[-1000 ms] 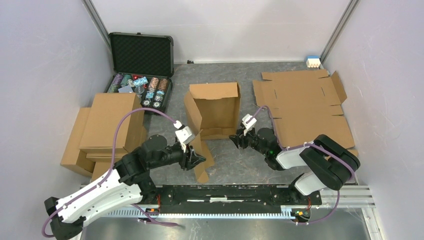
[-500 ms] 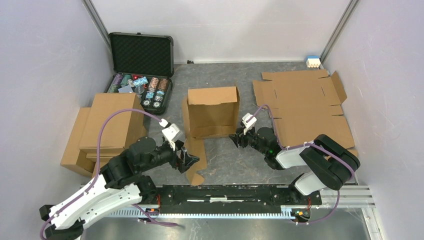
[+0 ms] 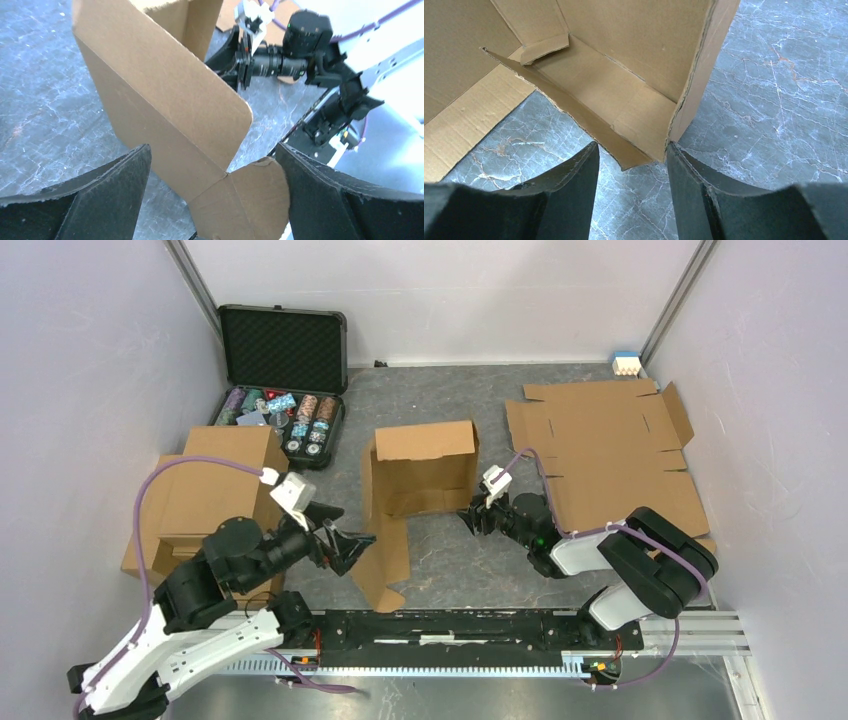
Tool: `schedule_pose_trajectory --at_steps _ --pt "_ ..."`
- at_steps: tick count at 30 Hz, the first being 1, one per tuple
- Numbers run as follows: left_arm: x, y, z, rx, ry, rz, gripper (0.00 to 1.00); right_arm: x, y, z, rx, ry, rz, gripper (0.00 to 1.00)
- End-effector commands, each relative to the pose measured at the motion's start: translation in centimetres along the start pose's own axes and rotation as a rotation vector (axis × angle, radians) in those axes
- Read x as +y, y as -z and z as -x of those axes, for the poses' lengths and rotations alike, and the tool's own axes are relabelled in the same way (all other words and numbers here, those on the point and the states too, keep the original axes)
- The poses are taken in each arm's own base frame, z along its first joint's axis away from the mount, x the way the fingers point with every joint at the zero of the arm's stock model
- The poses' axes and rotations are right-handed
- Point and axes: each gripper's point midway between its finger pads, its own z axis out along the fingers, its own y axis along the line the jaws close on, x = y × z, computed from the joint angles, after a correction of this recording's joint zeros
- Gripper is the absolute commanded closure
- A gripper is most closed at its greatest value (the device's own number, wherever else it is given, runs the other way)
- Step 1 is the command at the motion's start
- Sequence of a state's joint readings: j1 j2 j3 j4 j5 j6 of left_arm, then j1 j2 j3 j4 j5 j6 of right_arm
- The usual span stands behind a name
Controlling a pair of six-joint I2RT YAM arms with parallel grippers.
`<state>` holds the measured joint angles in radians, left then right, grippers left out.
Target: Fold the paper box
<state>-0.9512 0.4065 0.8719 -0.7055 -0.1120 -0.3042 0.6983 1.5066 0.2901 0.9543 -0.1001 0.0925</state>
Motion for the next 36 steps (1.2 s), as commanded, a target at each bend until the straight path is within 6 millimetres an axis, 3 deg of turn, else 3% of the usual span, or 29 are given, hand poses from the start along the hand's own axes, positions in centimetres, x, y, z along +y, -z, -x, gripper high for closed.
schedule_pose_trajectory --at_steps 1,6,7,8,10,18,22,26,29,32,36 --pt "0.1 1.4 4.1 -0.116 0.083 0.046 0.00 0.0 -0.7 1.6 -0.042 0.000 0.003 0.42" --pt "1.3 2.3 7.1 -0.220 0.146 0.134 0.00 0.2 -0.7 1.7 -0.045 0.000 0.012 0.41" --pt "2.0 2.3 7.4 -0.229 0.156 0.181 0.06 0.1 -0.7 1.7 -0.044 0.000 0.009 0.41" --pt "2.9 2.3 7.7 -0.236 0.164 0.236 0.19 0.1 -0.7 1.7 -0.045 0.000 0.010 0.41" --pt "5.3 1.9 7.7 -0.231 0.179 0.397 0.40 0.2 -0.8 1.6 -0.041 -0.002 0.014 0.41" --pt "8.6 -3.0 5.9 -0.160 0.179 0.590 0.50 0.3 -0.8 1.5 -0.037 -0.002 0.018 0.39" --pt "12.1 -5.2 4.4 -0.115 0.340 0.559 0.50 0.4 -0.8 1.6 -0.040 -0.002 0.024 0.39" --pt "15.7 -7.1 2.0 -0.026 0.545 0.516 0.41 0.4 -0.8 1.6 -0.039 0.000 0.022 0.39" --pt "16.7 -9.9 -0.9 0.066 0.738 0.397 0.37 0.4 -0.9 1.6 -0.038 0.000 0.023 0.39" --pt "17.6 -12.2 -4.1 0.151 0.840 0.353 0.43 0.4 -0.9 1.7 -0.039 0.000 0.025 0.38" --pt "19.0 -13.2 -6.7 0.143 0.892 0.393 0.43 0.5 -1.0 1.7 -0.040 0.003 0.032 0.36"
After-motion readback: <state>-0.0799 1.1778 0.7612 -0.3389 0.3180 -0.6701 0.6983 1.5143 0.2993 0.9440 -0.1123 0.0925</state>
